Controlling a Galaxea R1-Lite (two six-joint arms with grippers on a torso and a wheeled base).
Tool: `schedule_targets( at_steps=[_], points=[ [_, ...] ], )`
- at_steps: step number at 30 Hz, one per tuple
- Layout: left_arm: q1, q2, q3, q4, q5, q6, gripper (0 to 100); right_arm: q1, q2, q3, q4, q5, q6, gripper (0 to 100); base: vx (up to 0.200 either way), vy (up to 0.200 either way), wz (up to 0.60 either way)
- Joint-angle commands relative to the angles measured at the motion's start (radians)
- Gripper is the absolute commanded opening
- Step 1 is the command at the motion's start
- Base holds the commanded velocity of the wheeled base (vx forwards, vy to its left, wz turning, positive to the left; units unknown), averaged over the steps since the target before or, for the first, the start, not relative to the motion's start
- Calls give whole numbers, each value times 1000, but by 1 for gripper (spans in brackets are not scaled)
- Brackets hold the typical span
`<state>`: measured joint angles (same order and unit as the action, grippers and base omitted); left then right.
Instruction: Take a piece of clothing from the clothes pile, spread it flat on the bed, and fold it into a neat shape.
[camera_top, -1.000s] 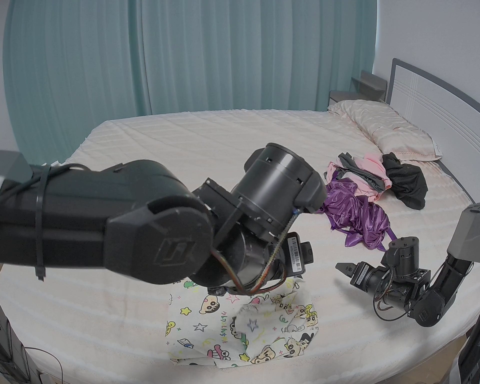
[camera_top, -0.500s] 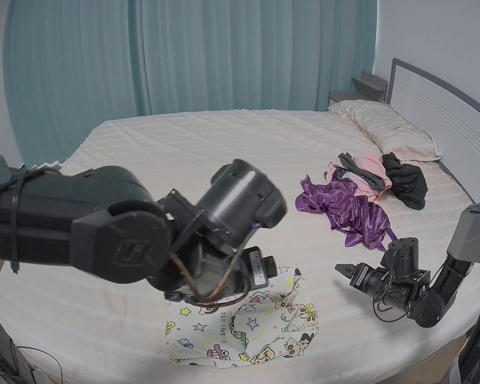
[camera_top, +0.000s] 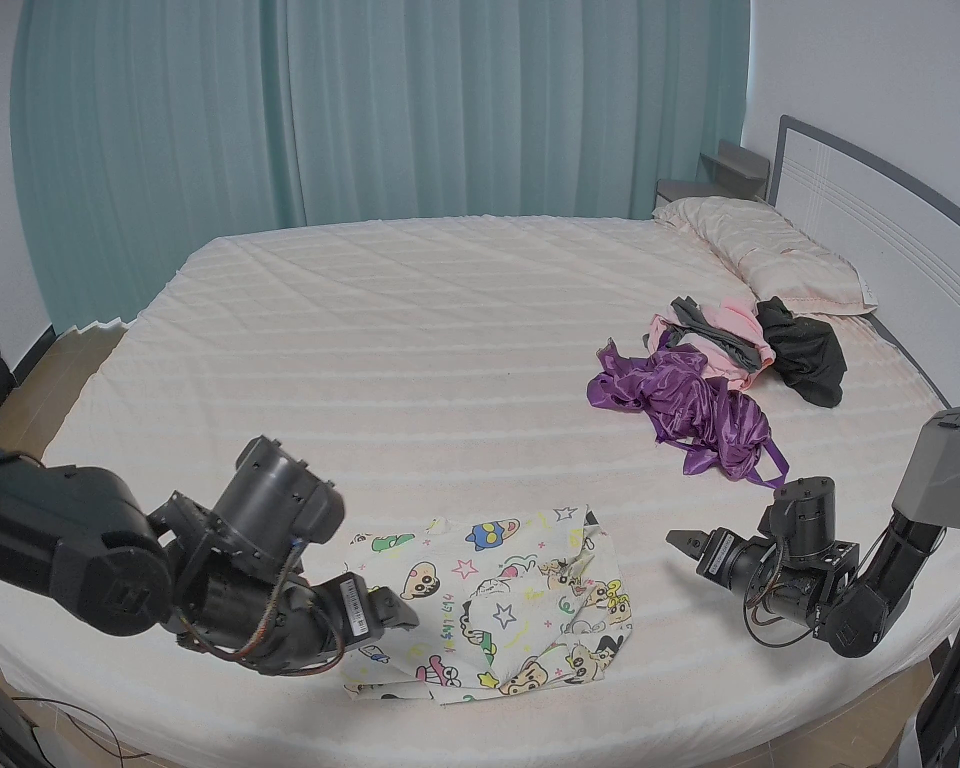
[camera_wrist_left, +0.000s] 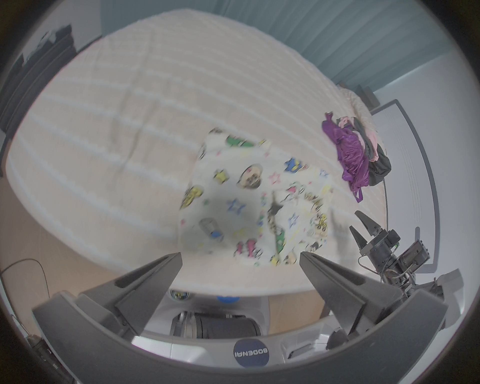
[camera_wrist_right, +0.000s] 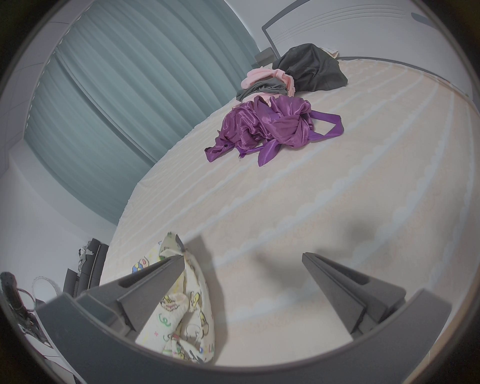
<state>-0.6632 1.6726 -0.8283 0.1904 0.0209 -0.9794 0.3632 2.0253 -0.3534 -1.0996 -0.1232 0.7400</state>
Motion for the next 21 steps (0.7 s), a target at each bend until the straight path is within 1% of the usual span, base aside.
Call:
schedule_targets(
  at_steps=[1,3,5,6,8,10,11,13,21],
  points=[
    [172,-103,187,-91,-147,-4,100,2,3,2,0,0,1,100,0,0,0],
    [201,-116,222,-103,-171,-2,100,2,4,2,0,0,1,100,0,0,0],
    [201,-116,225,-103,-173,-2,100,3,3,2,0,0,1,100,0,0,0],
    [232,-108,278,-147,-217,7,100,8,6,4,0,0,1,100,0,0,0],
    [252,-100,319,-203,-248,21,100,19,6,4,0,0,2,100,0,0,0],
    [258,-99,331,-220,-254,24,100,22,6,5,0,0,2,100,0,0,0],
    [274,-100,371,-290,-259,30,100,28,6,11,0,0,2,100,0,0,0],
    [277,-103,387,-312,-260,30,100,28,7,10,0,-1,2,100,0,0,0],
    [281,-100,391,-319,-272,39,100,31,18,11,0,2,4,100,0,0,0]
  ],
)
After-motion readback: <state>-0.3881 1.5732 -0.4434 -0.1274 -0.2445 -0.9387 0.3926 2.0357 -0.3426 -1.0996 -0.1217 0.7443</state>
